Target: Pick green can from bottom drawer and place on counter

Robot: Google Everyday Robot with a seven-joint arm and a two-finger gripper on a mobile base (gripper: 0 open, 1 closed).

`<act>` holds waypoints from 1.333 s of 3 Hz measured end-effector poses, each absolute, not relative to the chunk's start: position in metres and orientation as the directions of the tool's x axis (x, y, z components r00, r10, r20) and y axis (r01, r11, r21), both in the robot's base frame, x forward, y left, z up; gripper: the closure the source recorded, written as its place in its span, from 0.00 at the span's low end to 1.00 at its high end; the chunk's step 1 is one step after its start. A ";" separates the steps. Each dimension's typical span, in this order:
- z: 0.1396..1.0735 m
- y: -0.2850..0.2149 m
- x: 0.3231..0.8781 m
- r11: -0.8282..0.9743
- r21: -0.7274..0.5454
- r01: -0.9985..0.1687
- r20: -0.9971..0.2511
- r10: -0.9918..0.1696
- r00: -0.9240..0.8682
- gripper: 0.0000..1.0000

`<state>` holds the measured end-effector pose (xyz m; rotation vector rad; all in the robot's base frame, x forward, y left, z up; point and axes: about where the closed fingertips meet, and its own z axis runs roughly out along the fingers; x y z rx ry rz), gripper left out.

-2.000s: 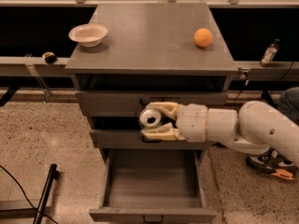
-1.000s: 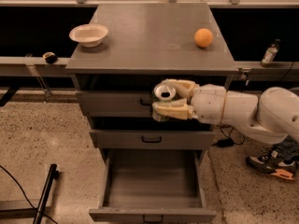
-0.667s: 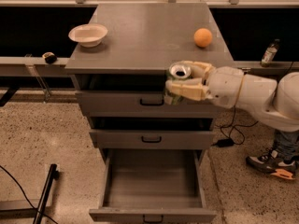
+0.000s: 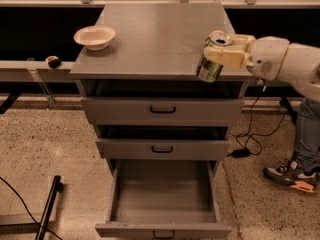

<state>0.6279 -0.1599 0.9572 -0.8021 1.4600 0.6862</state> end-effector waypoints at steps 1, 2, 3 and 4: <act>0.976 -0.190 0.664 0.630 -0.043 -0.775 -0.996 -0.088 -0.016 1.00; 0.982 -0.220 0.698 0.672 -0.038 -0.740 -0.996 -0.086 -0.027 0.74; 0.972 -0.230 0.719 0.680 -0.029 -0.733 -0.995 -0.088 -0.043 0.50; 0.940 -0.228 0.735 0.668 -0.021 -0.744 -0.994 -0.096 -0.058 0.26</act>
Offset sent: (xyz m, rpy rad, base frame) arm 0.0936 -0.0960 0.0370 -0.0098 0.0308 -0.1889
